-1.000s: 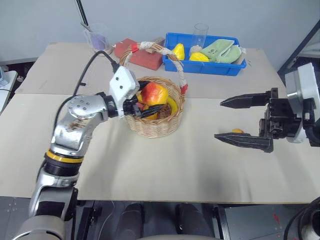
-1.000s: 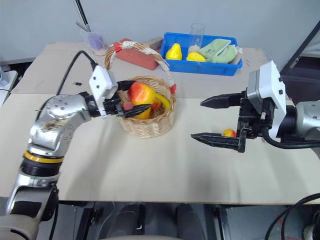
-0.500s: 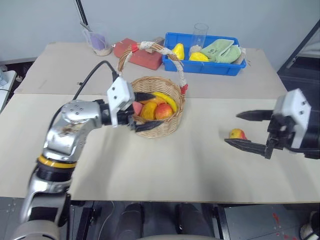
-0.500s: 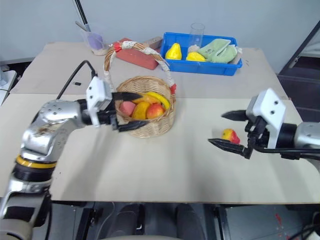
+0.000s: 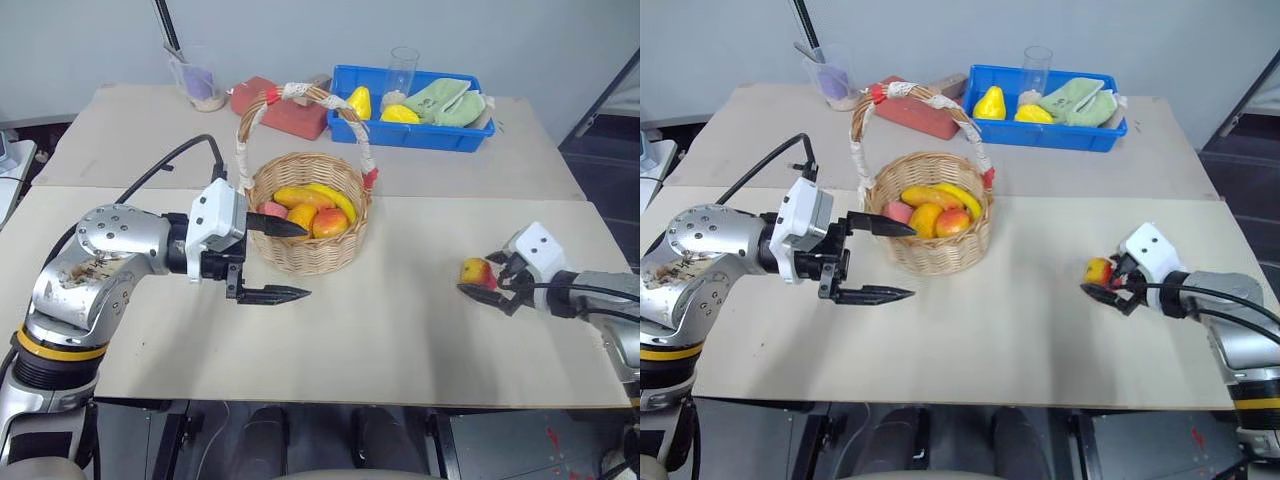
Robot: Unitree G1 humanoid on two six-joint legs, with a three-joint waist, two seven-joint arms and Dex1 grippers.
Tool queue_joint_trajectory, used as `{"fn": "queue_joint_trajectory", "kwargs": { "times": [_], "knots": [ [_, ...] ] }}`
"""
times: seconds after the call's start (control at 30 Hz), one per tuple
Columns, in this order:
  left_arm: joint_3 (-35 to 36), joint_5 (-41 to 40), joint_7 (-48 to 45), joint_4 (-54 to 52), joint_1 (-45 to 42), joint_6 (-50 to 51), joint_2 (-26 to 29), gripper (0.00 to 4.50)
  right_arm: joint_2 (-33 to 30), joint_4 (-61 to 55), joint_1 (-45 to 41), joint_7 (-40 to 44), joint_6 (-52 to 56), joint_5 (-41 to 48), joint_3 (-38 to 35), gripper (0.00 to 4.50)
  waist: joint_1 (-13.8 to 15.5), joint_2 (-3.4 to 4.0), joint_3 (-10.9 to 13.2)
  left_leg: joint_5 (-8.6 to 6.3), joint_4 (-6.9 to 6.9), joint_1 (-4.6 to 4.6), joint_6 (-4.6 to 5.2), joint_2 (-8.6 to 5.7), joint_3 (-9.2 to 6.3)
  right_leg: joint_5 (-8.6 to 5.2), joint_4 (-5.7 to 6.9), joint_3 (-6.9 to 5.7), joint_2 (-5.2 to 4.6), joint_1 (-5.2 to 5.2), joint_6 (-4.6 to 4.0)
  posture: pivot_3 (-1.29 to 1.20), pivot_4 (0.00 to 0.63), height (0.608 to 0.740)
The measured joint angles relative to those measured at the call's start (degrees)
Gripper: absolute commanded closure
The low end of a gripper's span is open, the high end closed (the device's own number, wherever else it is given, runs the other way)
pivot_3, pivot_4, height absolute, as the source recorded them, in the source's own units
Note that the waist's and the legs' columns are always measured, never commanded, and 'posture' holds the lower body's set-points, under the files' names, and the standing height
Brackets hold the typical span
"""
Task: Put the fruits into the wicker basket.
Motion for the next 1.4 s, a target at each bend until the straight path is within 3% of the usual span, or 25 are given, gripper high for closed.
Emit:
{"fn": "queue_joint_trajectory", "kwargs": {
  "times": [0.2, 0.27, 0.4, 0.5, 0.6, 0.77, 1.0, 1.07, 1.2, 1.4],
  "knots": [
    [1.1, -0.6, 0.3, -1.2, 1.6, 0.1, 1.0, 0.00, 0.9, 0.9, -0.6, 0.0, 0.0, -0.7, 0.0, 2.17, 0.0, 0.00, 0.0, 0.00, 0.00, 0.02, 0.00, 0.00, 0.00, 0.00, 0.01, 0.00, 0.00, 0.00, 0.00, 0.00, 0.150, 0.740],
    [2.0, -1.5, 0.8, -1.7, 2.8, 0.4, 1.2, 0.00, 0.9, 0.9, -0.6, 0.2, -0.4, -1.1, 0.0, 2.55, -0.1, 0.00, 0.0, 0.00, 0.00, 0.01, 0.00, 0.01, 0.00, 0.00, 0.01, 0.00, 0.01, 0.00, 0.00, 0.00, 0.150, 0.740],
    [6.3, -3.8, 1.6, -3.6, 6.8, 1.6, 2.8, 0.00, 0.7, -2.0, -0.6, 2.0, -0.2, -1.0, 0.1, 2.57, -0.3, 0.03, 0.0, 0.00, -0.02, 0.02, 0.00, 0.03, 0.01, 0.00, 0.04, 0.03, 0.01, -0.04, 0.00, 0.00, 0.150, 0.740],
    [12.8, -4.2, 2.9, -3.5, 11.3, 1.6, 4.1, 0.00, 0.0, -12.8, -2.2, 5.0, 4.8, 4.0, 0.2, 2.58, -0.7, 0.08, 0.0, 0.00, -0.08, 0.11, 0.00, 0.09, -0.01, -0.01, 0.08, 0.02, 0.04, -0.02, -0.02, 0.00, 0.150, 0.740],
    [18.3, -5.7, 4.2, -3.6, 14.8, 1.5, 4.1, 0.00, 2.0, -23.7, -9.4, 5.1, 11.5, 11.6, 0.4, 2.59, -0.9, 0.08, 0.0, 0.00, -0.07, 0.16, -0.01, 0.10, -0.09, -0.01, 0.09, -0.06, 0.03, 0.07, -0.02, 0.00, 0.150, 0.740],
    [23.1, -6.1, 5.6, -3.2, 19.4, 1.4, 4.2, 0.00, 15.8, -26.4, -24.9, -1.4, 18.3, 17.3, 5.3, 2.59, -0.9, 0.04, 0.0, -0.01, -0.07, 0.13, -0.01, 0.08, -0.11, -0.01, 0.08, -0.08, 0.01, 0.02, -0.03, 0.00, 0.150, 0.740],
    [25.1, -10.7, 9.0, -5.1, 19.4, 3.7, 4.1, 0.00, 26.8, -14.1, -32.4, -6.1, 13.9, 9.3, 15.0, 2.59, 0.0, 0.02, 0.0, -0.01, -0.07, 0.03, -0.03, 0.00, -0.07, 0.00, 0.07, -0.13, -0.14, -0.06, -0.03, 0.00, 0.150, 0.740],
    [25.1, -11.1, 9.6, -5.8, 19.5, 3.9, 4.1, 0.00, 30.2, -9.8, -34.6, -7.5, 11.6, 6.8, 16.3, 1.51, -0.1, 0.02, 0.0, -0.01, -0.08, 0.03, -0.03, 0.03, -0.07, 0.01, 0.12, -0.13, -0.09, -0.12, -0.05, 0.00, 0.150, 0.740],
    [25.0, -12.5, 10.8, -6.2, 19.4, 4.0, 4.1, 0.00, 34.6, -3.1, -37.3, -10.6, 6.4, 2.2, 16.6, 0.19, -0.3, 0.02, 0.0, 0.00, -0.15, 0.04, -0.05, 0.06, -0.08, 0.02, 0.18, -0.15, -0.05, -0.18, -0.09, 0.00, 0.150, 0.740],
    [24.7, -12.8, 12.5, -6.2, 18.8, 4.0, 4.1, 0.00, 35.2, -4.4, -36.1, -9.7, 5.7, 1.6, 16.2, 0.04, -0.1, 0.03, 0.0, -0.01, -0.17, 0.02, -0.05, 0.04, -0.09, 0.03, 0.15, -0.16, -0.08, -0.18, -0.09, 0.00, 0.150, 0.740]
  ]
}}
